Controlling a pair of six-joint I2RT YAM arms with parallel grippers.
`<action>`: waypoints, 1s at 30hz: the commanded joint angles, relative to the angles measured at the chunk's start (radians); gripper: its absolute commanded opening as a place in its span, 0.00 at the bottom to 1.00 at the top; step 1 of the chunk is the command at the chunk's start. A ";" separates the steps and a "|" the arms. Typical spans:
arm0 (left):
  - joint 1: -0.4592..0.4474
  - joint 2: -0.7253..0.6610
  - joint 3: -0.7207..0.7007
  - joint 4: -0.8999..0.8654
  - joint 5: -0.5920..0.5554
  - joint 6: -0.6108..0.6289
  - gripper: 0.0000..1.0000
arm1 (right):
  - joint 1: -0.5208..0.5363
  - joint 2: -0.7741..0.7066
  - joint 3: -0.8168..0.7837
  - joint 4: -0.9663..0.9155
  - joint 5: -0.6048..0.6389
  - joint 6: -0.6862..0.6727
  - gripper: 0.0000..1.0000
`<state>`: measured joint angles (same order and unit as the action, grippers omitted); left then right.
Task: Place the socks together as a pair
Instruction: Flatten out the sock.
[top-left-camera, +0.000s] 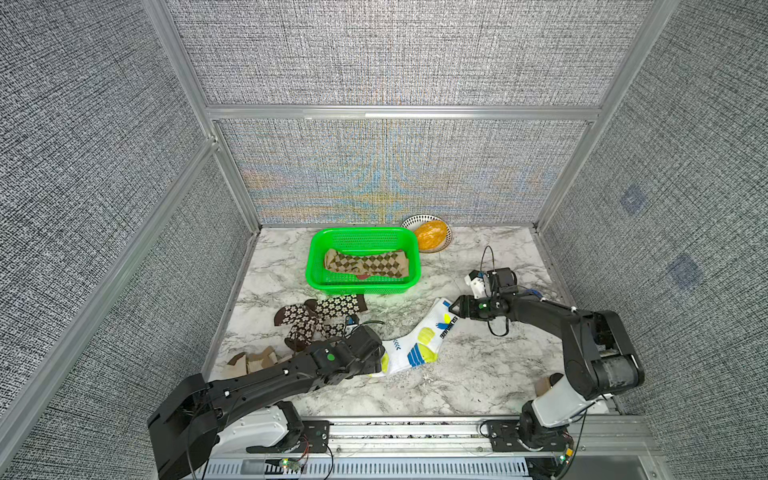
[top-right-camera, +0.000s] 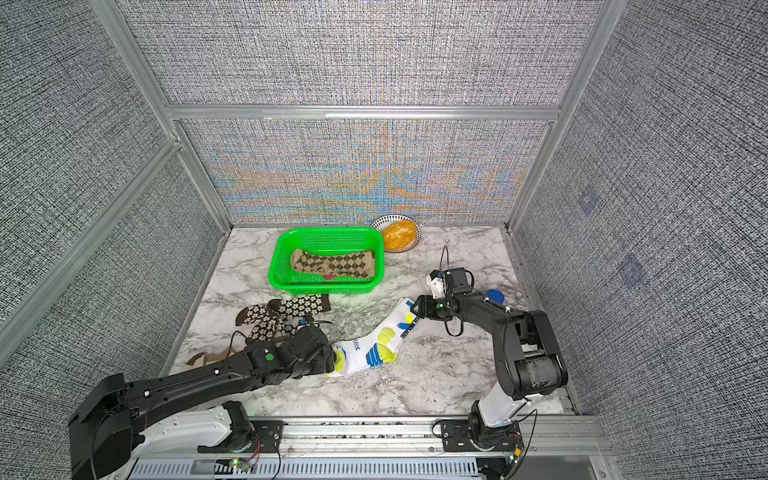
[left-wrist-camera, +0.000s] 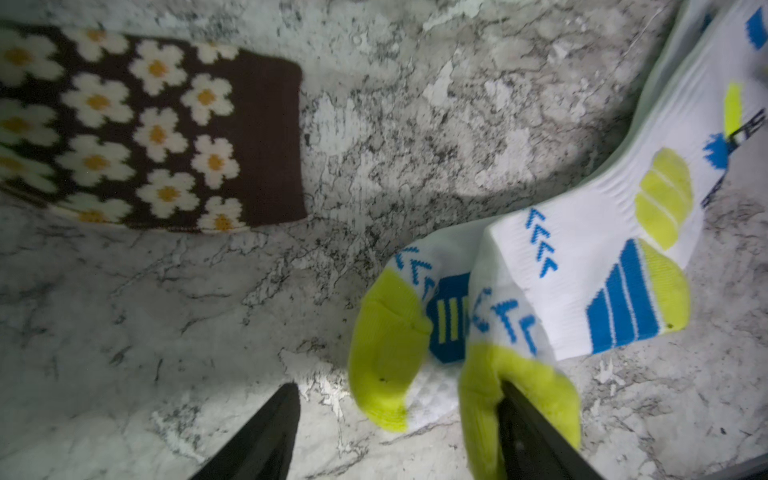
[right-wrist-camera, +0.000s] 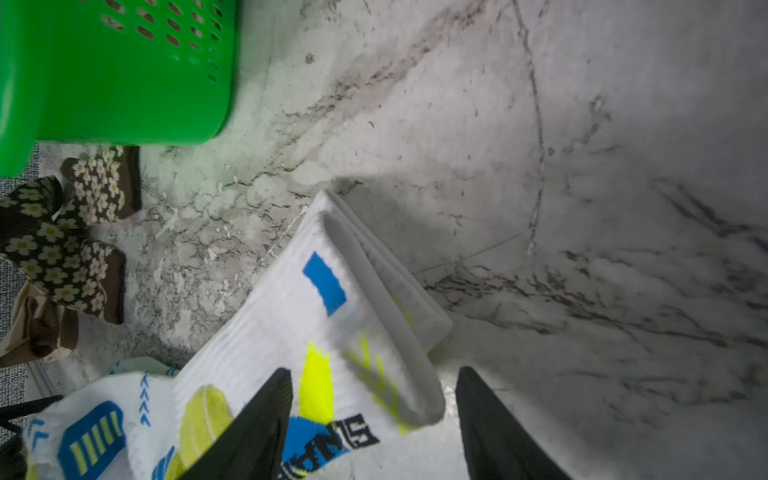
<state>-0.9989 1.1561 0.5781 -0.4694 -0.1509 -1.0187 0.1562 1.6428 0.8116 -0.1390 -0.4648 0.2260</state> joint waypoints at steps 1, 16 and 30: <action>-0.001 0.007 -0.015 -0.034 -0.001 -0.046 0.79 | -0.001 0.021 -0.003 0.044 0.031 0.005 0.66; -0.017 -0.278 -0.123 0.005 -0.026 -0.133 0.85 | -0.002 0.041 -0.042 0.075 0.047 0.010 0.66; -0.017 0.099 -0.034 0.184 -0.011 -0.121 0.82 | 0.012 0.084 -0.069 0.124 0.048 0.028 0.63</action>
<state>-1.0145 1.2255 0.5385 -0.3038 -0.1574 -1.1564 0.1596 1.7058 0.7593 0.0978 -0.4679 0.2298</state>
